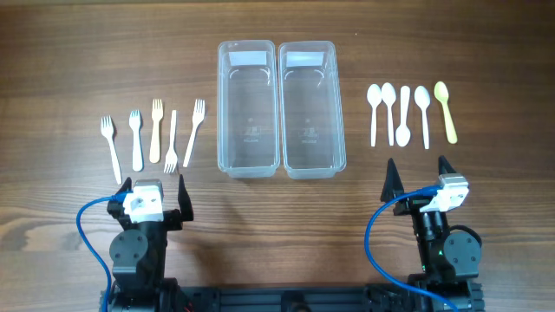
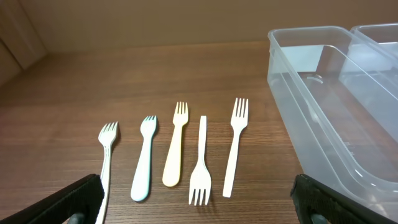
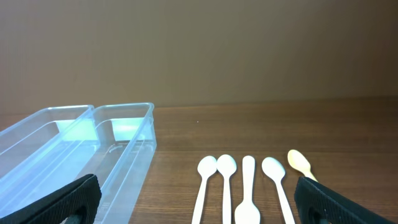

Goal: Pack container

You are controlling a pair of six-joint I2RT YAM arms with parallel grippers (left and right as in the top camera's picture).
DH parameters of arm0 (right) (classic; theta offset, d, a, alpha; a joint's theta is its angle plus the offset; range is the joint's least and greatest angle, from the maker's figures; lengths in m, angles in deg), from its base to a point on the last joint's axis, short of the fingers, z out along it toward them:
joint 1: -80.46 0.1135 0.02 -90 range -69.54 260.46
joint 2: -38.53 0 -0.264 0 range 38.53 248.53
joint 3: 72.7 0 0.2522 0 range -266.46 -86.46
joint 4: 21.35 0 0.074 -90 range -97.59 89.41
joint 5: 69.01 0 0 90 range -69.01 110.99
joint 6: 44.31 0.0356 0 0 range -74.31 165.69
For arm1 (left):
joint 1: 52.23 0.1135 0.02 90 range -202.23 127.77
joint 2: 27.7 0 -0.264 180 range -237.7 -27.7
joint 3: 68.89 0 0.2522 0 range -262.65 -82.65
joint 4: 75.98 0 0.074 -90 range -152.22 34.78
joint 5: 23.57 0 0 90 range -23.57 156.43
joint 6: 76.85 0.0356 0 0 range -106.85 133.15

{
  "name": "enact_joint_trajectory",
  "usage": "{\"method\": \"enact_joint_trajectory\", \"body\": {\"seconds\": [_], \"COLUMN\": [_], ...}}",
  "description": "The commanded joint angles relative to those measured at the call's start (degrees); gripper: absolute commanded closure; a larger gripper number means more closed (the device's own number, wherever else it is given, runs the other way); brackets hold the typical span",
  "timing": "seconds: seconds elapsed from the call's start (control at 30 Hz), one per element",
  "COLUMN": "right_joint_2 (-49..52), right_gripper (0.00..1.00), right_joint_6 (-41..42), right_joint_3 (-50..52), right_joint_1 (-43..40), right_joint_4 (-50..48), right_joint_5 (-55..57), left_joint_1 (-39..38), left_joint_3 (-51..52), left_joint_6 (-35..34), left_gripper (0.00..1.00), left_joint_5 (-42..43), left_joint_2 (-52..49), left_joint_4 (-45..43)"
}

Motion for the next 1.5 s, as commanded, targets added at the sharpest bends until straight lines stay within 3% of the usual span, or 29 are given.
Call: {"method": "enact_joint_trajectory", "body": {"seconds": [0.0,0.17,0.3,0.43,0.73,0.87,1.07,1.27,1.3,1.4,1.47], "right_joint_2": [-0.02,0.85,8.59,25.53,71.73,88.43,103.34,111.16,111.78,112.28,112.30], "right_gripper": [0.00,0.00,0.00,0.00,0.00,0.00,0.00,0.00,0.04,0.29,0.39], "right_joint_6": [-0.48,-0.46,-4.81,-8.09,-9.35,-9.18,-7.48,-7.78,-7.67,-6.97,-5.88], "right_joint_3": [0.04,-2.73,-13.79,-31.87,-75.91,-88.43,-90.03,-90.01,-90.03,-90.01,-90.01], "right_joint_1": [-0.17,-0.17,-0.17,-0.17,-0.17,-0.17,-0.17,-0.17,-0.13,-0.11,-0.11], "right_joint_4": [-0.55,0.48,1.64,9.27,39.54,47.56,45.90,47.43,47.45,47.60,47.84], "right_joint_5": [-2.86,-5.16,-2.71,0.63,1.38,-0.90,-3.91,-3.91,-3.93,-3.91,-3.89], "left_joint_1": [-0.15,-0.15,-0.15,-0.15,-0.15,-0.15,-0.15,-0.15,-0.15,-0.15,-0.15], "left_joint_3": [0.46,0.46,0.46,0.46,0.46,0.46,0.46,0.46,0.46,0.46,0.46], "left_joint_6": [0.74,0.72,0.74,0.74,0.74,0.74,0.74,0.74,0.74,0.74,0.74], "left_gripper": [0.00,0.00,0.00,0.00,0.00,0.00,0.00,0.00,0.00,0.00,0.00], "left_joint_5": [0.07,0.09,0.09,0.09,0.09,0.07,0.09,0.09,0.07,0.09,0.07], "left_joint_2": [0.35,0.35,0.35,0.35,0.35,0.35,0.35,0.35,0.35,0.35,0.35], "left_joint_4": [0.00,0.00,0.00,0.00,0.00,0.00,0.00,0.00,0.00,0.00,0.00]}}
